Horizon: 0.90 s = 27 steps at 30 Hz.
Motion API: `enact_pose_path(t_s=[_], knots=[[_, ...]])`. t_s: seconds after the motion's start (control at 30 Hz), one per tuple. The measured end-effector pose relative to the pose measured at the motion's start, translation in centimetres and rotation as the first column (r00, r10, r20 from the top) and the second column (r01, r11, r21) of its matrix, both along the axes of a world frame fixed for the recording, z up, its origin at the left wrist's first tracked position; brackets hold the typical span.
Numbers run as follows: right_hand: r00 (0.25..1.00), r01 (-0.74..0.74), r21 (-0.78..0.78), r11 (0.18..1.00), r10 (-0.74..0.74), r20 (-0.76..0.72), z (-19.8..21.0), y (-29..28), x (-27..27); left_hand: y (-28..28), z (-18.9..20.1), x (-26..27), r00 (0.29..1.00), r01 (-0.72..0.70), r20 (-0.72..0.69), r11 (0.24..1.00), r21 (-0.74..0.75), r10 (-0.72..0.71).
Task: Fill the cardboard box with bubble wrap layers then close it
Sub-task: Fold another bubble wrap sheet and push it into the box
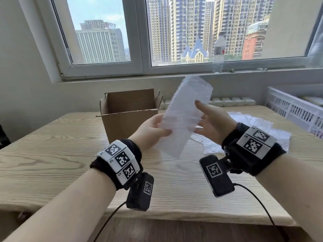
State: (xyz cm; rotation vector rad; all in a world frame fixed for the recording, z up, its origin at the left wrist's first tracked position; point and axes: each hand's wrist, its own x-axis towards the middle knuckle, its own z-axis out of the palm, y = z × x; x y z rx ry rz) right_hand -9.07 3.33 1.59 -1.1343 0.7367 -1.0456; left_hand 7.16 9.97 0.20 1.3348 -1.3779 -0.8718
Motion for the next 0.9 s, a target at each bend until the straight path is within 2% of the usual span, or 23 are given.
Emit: enact_pose_path(t_s=[0.07,0.17,0.23,0.33,0.4,0.5,0.63,0.77,0.9], knots=[[0.998,0.021,-0.012,1.0,-0.02,0.064,-0.2,-0.1,0.0,-0.1,-0.2,-0.1,0.997,0.011,0.078,0.999,0.031,-0.013],[0.999,0.025,-0.123,0.992,-0.027,-0.021,-0.4,-0.1,0.3,-0.6,-0.5,0.0,0.974,-0.102,0.195,0.993,-0.065,0.113],[0.994,-0.022,-0.163,0.986,0.005,-0.106,-0.4,0.3,0.4,-0.8,-0.3,0.0,0.963,-0.165,0.188,0.972,-0.166,0.195],[0.993,-0.054,-0.169,0.984,0.035,-0.108,-0.3,0.8,0.5,-1.0,0.0,0.1,0.967,-0.203,0.115,0.962,-0.183,0.226],[0.994,0.051,-0.207,0.977,-0.07,-0.082,-0.3,0.8,0.6,-1.0,0.2,0.0,0.968,-0.224,0.078,0.962,-0.157,0.238],[0.961,0.193,-0.346,0.918,-0.248,-0.122,-0.4,0.6,0.5,-1.1,0.2,0.2,0.952,-0.289,0.048,0.942,-0.17,0.301],[0.932,0.116,-0.516,0.849,-0.272,-0.239,-0.5,1.1,0.8,-0.7,0.2,0.1,0.962,-0.24,0.08,0.946,-0.216,0.262],[0.893,0.036,-0.58,0.814,-0.287,-0.347,-0.5,1.1,0.6,-0.6,0.4,0.5,0.976,-0.164,0.096,0.953,-0.254,0.194],[0.83,-0.033,-0.618,0.785,-0.323,-0.454,-0.4,1.1,0.7,-0.5,0.6,0.9,0.937,-0.163,0.252,0.942,-0.294,0.241]])
